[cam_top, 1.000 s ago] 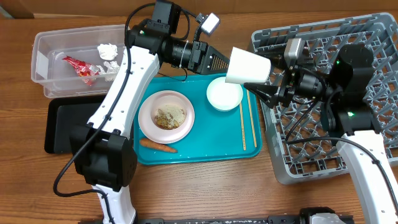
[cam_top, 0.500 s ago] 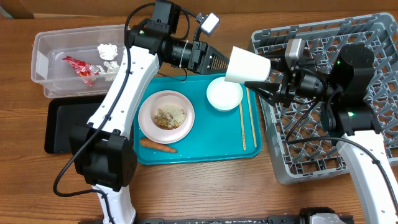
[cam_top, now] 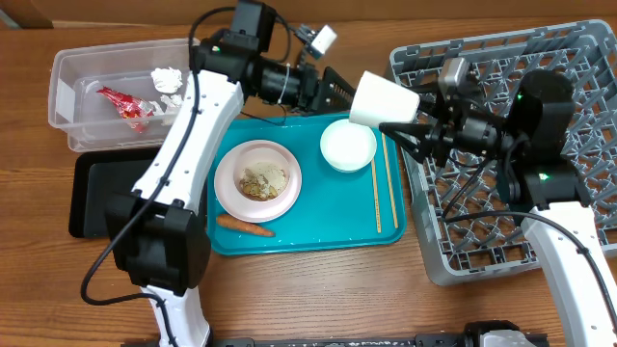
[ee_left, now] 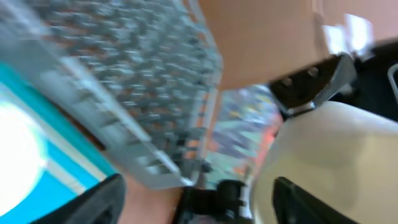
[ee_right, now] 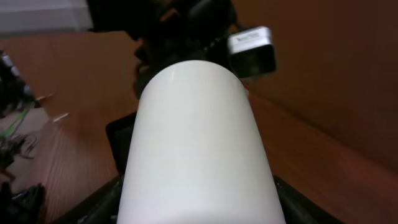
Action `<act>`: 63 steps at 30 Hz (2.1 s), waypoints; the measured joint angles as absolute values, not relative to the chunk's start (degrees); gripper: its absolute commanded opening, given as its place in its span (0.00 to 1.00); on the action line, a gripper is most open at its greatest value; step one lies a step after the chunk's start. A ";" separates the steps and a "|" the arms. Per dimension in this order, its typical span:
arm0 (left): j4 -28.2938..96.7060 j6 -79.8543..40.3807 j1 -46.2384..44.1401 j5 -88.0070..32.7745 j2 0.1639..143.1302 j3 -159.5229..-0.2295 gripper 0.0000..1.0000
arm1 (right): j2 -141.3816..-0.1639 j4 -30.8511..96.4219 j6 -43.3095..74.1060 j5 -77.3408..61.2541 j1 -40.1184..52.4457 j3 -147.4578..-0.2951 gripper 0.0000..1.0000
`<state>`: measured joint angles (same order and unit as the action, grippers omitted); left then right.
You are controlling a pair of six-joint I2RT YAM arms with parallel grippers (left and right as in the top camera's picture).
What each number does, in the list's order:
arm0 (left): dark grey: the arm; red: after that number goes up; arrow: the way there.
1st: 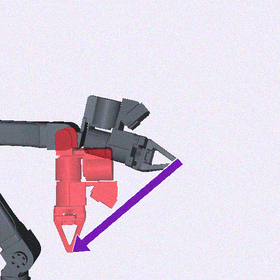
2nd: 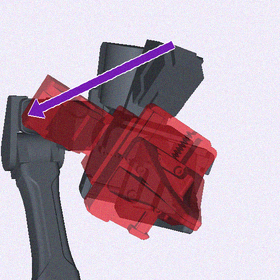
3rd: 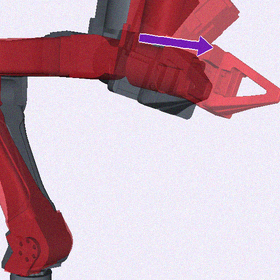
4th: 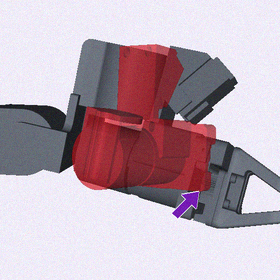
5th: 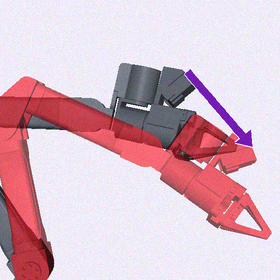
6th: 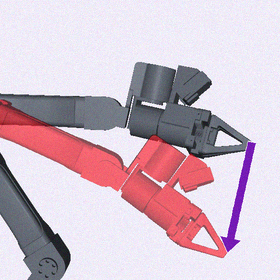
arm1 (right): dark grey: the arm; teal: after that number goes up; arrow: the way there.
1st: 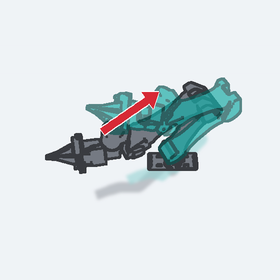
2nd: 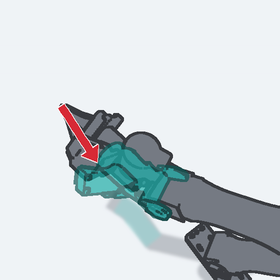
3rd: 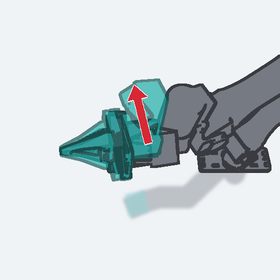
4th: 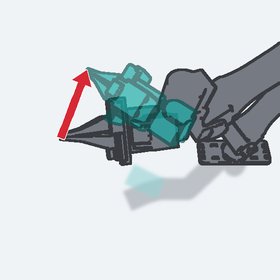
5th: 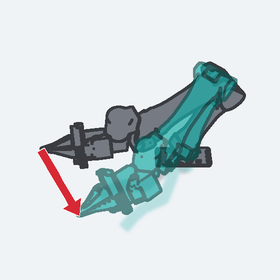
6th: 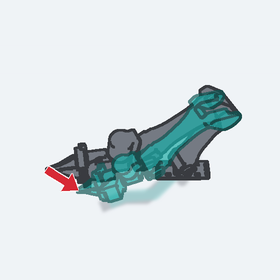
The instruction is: Sort waste into correct bins and load items into the dishwasher
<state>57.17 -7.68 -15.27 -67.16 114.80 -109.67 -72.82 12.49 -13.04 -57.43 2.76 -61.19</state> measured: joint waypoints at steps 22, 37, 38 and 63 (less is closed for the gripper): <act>69.76 -13.61 -0.38 -19.00 110.04 -109.67 1.00 | -73.28 60.16 6.63 -19.40 -26.50 -85.08 0.27; 70.74 -13.61 -0.64 -12.27 107.15 -109.69 1.00 | -91.77 75.81 10.39 -7.42 -46.50 -90.15 0.29; 70.74 -13.61 -0.80 -12.14 107.15 -109.69 1.00 | -92.82 75.59 10.48 -7.20 -46.52 -90.15 0.29; 71.20 -13.58 -2.66 -11.75 107.15 -109.69 1.00 | -100.03 74.06 10.83 -6.98 -46.48 -90.15 0.90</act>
<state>71.20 -13.58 -2.66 -11.75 107.15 -109.69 -100.03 74.06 10.83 -6.98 -46.48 -90.15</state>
